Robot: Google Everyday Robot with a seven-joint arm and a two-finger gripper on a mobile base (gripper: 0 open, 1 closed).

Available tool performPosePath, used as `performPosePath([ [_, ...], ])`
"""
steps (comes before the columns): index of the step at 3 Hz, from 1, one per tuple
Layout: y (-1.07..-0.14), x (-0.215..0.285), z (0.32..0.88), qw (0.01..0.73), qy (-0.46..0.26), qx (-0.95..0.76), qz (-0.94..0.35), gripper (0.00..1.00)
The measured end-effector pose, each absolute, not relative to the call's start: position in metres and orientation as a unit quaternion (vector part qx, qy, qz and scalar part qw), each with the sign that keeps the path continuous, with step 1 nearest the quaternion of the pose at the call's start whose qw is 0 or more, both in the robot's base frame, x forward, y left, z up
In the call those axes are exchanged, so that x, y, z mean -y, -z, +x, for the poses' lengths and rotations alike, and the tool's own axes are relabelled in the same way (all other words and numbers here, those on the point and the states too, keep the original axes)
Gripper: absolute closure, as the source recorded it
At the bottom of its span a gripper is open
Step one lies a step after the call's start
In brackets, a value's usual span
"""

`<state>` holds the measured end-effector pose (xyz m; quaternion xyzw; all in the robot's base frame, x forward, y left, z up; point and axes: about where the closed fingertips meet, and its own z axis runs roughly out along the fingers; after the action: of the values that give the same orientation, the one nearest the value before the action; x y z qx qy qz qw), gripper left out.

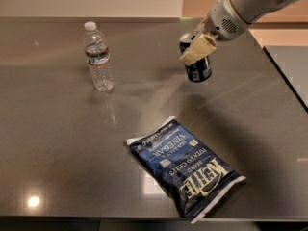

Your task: Knock pepsi can over

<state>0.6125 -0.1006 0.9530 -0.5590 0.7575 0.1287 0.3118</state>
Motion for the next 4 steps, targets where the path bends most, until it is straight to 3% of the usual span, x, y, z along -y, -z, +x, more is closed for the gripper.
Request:
performPosePath([
  [2, -0.927, 0.139, 0.574, 0.159, -0.064, -0.771, -0.613, 1.00],
  [4, -0.884, 0.143, 0.567, 0.071, -0.042, -0.751, -0.656, 0.60],
])
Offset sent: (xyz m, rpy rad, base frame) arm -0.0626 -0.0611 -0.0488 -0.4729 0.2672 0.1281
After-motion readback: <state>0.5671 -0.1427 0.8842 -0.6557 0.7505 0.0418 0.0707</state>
